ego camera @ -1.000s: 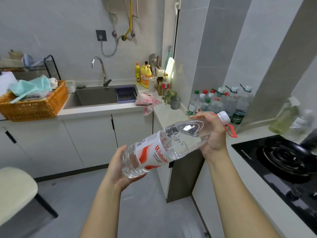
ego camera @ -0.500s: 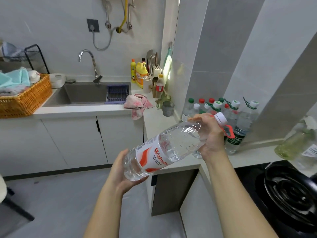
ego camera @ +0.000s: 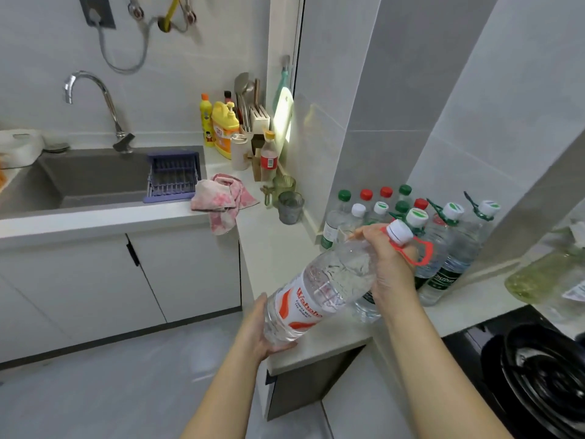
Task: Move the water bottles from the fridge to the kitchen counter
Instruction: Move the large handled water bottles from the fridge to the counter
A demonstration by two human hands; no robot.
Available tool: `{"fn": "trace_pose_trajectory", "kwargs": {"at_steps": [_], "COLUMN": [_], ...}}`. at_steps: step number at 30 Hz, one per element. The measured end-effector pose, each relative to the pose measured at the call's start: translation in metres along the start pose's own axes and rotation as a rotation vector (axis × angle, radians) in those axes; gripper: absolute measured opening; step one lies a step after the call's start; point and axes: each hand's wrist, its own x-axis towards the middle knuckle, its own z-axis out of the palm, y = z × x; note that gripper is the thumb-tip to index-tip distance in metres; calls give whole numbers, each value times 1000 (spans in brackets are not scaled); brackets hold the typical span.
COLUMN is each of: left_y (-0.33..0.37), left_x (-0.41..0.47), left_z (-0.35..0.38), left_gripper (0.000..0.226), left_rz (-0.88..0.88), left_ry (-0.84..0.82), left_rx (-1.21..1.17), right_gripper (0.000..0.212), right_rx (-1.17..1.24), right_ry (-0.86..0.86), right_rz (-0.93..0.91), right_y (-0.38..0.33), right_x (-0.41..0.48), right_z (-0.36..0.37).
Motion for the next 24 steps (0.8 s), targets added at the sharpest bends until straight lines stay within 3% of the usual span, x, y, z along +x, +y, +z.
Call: {"fn": "trace_pose_trajectory", "kwargs": {"at_steps": [5,12,18,24], "left_y": [9,-1,2,-5], "left_x": [59,95,112,119], "left_z": [6,4,10,19], "left_gripper": [18,26,41,61], "left_rz": [169,381,463,662], "left_ry": [165,131,110,-3], "left_rx": [357,850,1079,1236], "right_gripper": [20,19,20,17], "right_rx": [-328,-495,-555,-572], "right_ry": [126,174,40,-4], "right_rz": [-37,-160,-211,-259], "right_y": [33,59,65,66], "right_x": [23,47,61,65], "right_z": [19,28,40,40]}}
